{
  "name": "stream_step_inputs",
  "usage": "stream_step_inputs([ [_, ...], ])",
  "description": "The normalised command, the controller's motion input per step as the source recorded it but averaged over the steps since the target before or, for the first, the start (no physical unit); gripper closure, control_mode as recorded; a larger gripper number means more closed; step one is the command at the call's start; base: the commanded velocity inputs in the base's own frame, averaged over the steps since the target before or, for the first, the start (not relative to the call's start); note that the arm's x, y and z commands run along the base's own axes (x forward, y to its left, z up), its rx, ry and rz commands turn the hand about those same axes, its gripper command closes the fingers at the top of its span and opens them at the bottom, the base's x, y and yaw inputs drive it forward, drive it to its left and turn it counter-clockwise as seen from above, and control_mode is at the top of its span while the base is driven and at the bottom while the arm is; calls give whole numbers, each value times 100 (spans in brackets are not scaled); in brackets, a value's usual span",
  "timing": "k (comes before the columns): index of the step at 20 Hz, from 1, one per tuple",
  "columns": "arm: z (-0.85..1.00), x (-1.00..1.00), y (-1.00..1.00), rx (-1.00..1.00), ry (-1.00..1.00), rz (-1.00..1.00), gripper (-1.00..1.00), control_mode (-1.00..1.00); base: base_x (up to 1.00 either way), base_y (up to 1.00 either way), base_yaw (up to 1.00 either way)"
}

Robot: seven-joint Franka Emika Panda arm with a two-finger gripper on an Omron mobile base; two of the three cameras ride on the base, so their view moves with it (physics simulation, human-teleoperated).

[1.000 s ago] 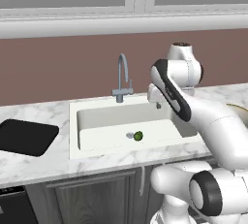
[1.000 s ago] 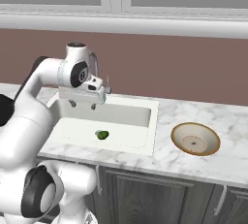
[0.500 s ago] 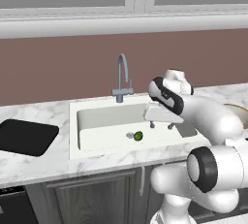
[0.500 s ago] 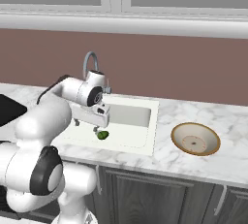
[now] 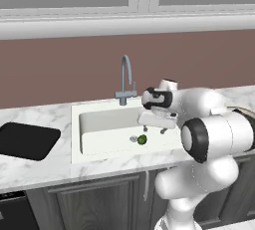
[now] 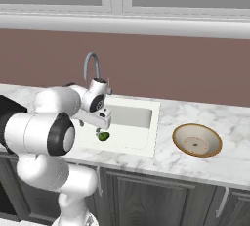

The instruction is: Pick the avocado from the sink and place it in the bowl. Then pick the bowl and place it in the microwave. Then close the microwave door and press the start button.

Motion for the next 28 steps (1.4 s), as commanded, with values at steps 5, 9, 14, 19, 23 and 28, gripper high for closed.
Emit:
stream_step_inputs([
  [5, -68, 43, 0, 0, 0, 0, -100, -100, 0, 0, 0],
  [9, -66, 47, 0, 0, 0, 0, -100, -100, 0, 0, 0],
  [14, -51, 63, 0, 0, 0, 0, -100, -100, 0, 0, 0],
  [19, -43, 61, 0, 3, 0, 0, -100, -100, 0, 0, 0],
  [23, -45, 52, 0, 3, 0, 0, -100, -100, 0, 0, 0],
  [28, -46, 42, -1, 3, 0, 0, -100, -100, 0, 0, 0],
])
